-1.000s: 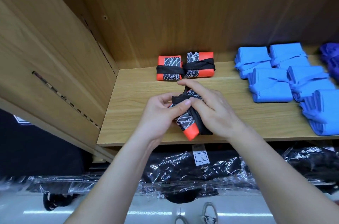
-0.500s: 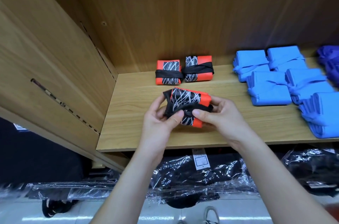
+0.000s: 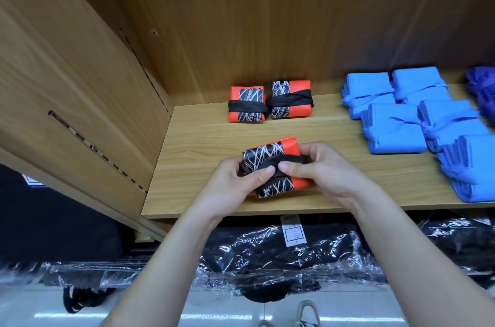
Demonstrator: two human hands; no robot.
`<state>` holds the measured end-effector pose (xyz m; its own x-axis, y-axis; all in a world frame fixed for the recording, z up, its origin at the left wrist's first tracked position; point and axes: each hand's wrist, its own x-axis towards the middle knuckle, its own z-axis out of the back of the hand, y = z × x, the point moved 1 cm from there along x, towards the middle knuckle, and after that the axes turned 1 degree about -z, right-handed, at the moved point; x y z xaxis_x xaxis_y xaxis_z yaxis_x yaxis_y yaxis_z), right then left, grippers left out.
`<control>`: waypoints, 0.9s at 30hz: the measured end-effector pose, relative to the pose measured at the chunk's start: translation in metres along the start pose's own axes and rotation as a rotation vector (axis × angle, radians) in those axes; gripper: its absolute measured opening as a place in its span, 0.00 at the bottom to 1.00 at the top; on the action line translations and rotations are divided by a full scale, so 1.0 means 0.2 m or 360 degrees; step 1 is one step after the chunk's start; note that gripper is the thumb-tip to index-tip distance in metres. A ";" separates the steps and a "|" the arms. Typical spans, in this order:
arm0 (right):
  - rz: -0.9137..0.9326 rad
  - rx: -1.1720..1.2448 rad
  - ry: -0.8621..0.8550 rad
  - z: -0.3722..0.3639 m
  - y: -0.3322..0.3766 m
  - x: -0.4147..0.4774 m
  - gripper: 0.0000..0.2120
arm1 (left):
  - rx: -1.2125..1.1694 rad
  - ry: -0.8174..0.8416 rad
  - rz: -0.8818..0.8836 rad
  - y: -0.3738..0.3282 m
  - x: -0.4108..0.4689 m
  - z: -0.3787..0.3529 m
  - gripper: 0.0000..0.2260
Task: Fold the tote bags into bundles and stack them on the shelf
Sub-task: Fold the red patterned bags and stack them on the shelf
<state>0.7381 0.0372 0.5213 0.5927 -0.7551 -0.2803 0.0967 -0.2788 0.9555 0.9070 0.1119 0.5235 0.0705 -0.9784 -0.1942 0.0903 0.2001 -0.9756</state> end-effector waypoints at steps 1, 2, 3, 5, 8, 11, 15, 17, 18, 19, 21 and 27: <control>-0.0010 -0.0008 -0.0050 0.00 -0.01 0.01 0.11 | 0.0017 -0.0010 -0.0003 0.01 0.00 0.00 0.20; 0.0002 -0.0038 -0.0127 -0.01 -0.01 0.01 0.12 | 0.0049 -0.0038 -0.0006 0.01 0.01 0.01 0.19; 0.0048 -0.0124 -0.0223 -0.02 -0.01 0.02 0.14 | 0.0082 -0.0079 -0.0003 0.01 0.02 0.02 0.17; 0.0203 -0.0391 -0.0365 -0.05 -0.01 0.03 0.23 | 0.0112 -0.0158 0.0063 0.02 0.03 0.03 0.11; 0.0317 -0.0527 -0.0138 -0.08 -0.01 0.01 0.36 | 0.0113 -0.0172 0.0257 0.00 0.03 0.05 0.10; 0.0177 -0.0301 0.0016 -0.10 0.00 0.02 0.34 | 0.0207 -0.0010 0.0381 -0.03 0.05 0.07 0.10; 0.0202 -0.0128 -0.0225 -0.09 -0.01 0.06 0.22 | 0.0230 0.0007 0.0345 -0.04 0.07 0.09 0.12; 0.0230 -0.0277 -0.0333 -0.08 -0.01 0.07 0.22 | 0.0485 -0.0070 0.0073 -0.03 0.08 0.10 0.23; 0.0237 -0.0340 -0.0361 -0.08 -0.01 0.08 0.22 | 0.0685 -0.0082 -0.0112 -0.05 0.08 0.09 0.29; 0.0249 -0.0381 -0.0376 -0.08 -0.01 0.09 0.23 | 0.0870 -0.0051 -0.0306 -0.06 0.08 0.07 0.32; 0.0275 -0.0451 -0.0384 -0.08 0.00 0.11 0.24 | 0.1109 0.0022 -0.0551 -0.07 0.10 0.04 0.34; 0.0195 0.0039 -0.0303 -0.04 0.05 0.05 0.35 | 0.0870 -0.0384 -0.0270 -0.08 0.10 0.04 0.25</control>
<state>0.7519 0.0316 0.5283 0.4367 -0.8820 -0.1771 0.0126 -0.1908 0.9815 0.9157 0.0895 0.5361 0.2274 -0.9725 0.0502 0.6113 0.1024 -0.7848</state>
